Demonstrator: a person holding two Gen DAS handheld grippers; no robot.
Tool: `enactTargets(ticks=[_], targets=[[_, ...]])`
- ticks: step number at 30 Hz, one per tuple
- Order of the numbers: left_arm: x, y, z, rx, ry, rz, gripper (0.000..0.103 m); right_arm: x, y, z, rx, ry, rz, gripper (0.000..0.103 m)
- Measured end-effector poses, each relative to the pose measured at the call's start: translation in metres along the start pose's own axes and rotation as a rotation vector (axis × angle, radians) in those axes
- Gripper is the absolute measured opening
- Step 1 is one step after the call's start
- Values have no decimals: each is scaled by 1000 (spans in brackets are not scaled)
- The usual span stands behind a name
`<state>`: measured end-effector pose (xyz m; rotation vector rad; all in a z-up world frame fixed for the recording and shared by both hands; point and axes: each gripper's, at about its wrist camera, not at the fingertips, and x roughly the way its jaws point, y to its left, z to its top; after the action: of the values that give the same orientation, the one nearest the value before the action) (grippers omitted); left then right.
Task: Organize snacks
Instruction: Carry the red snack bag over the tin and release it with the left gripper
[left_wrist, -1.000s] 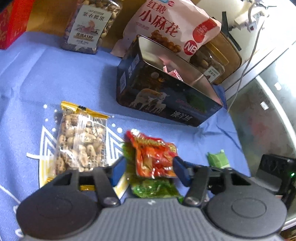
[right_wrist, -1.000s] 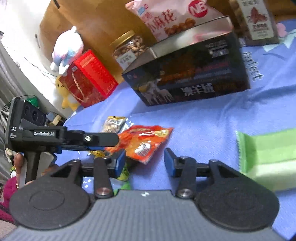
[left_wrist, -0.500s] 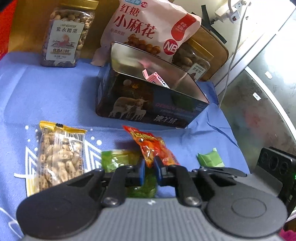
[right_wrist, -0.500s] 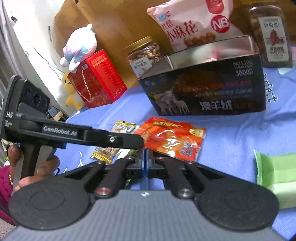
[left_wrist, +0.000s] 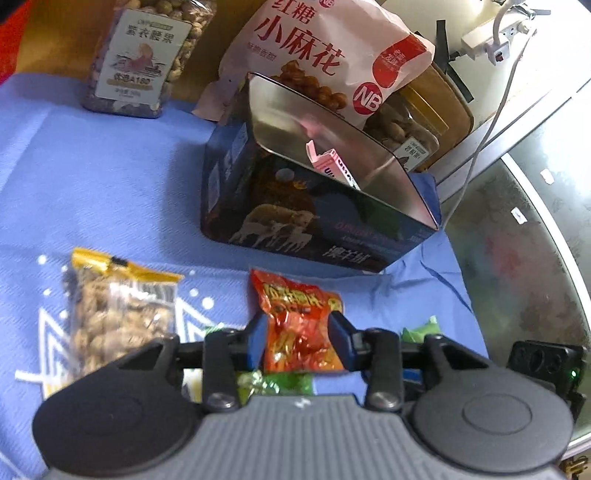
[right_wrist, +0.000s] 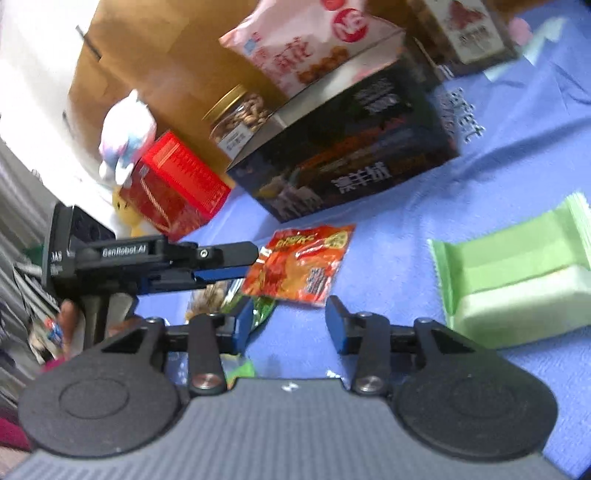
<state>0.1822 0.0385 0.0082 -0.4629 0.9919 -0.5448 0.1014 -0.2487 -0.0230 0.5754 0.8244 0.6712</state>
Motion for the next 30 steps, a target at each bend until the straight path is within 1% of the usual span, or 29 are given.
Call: enactTargets(ticks=[2, 4, 6, 9, 10, 13, 15, 16, 18, 19, 20, 21, 22, 23, 25, 27, 30], targets=[[6, 1, 3, -11, 8, -5, 35, 5, -2, 6, 20, 3, 0, 46], [12, 1, 4, -22, 18, -9, 32, 11, 1, 10, 12, -4, -6, 47], [14, 0, 3, -27, 20, -13, 32, 16, 7, 12, -35, -14, -25, 47], [10, -5, 1, -7, -9, -18, 32, 18, 16, 9, -111, -29, -47, 55], [8, -7, 1, -6, -19, -28, 32, 18, 19, 7, -131, -35, -44, 58], [1, -16, 3, 12, -48, -72, 32, 18, 24, 3, -197, -46, -65, 59], [-1, -24, 5, 35, -53, -98, 40, 20, 30, -1, -248, -52, -93, 60], [0, -29, 6, 49, -52, -84, 42, 21, 32, -2, -271, -55, -107, 60], [6, -36, 7, 82, -44, -20, 44, 25, 39, -4, -326, -70, -164, 62], [13, -37, 7, 85, -24, -2, 42, 26, 42, -6, -359, -76, -197, 65], [19, -36, 7, 74, -3, 2, 31, 28, 45, -7, -389, -84, -231, 70], [24, -34, 7, 61, 21, -2, 14, 28, 47, -8, -409, -96, -265, 75], [29, -32, 6, 43, 46, -24, 14, 28, 47, -8, -421, -109, -301, 81], [30, -32, 5, 32, 47, -31, 14, 27, 44, -8, -425, -115, -316, 81], [29, -33, 3, 30, 37, -20, 13, 27, 40, -5, -422, -111, -304, 81], [27, -33, 2, 8, 34, -21, 13, 29, 38, -3, -424, -109, -300, 80], [19, -40, -1, 32, 16, -23, 13, 27, 39, -3, -426, -120, -294, 79]])
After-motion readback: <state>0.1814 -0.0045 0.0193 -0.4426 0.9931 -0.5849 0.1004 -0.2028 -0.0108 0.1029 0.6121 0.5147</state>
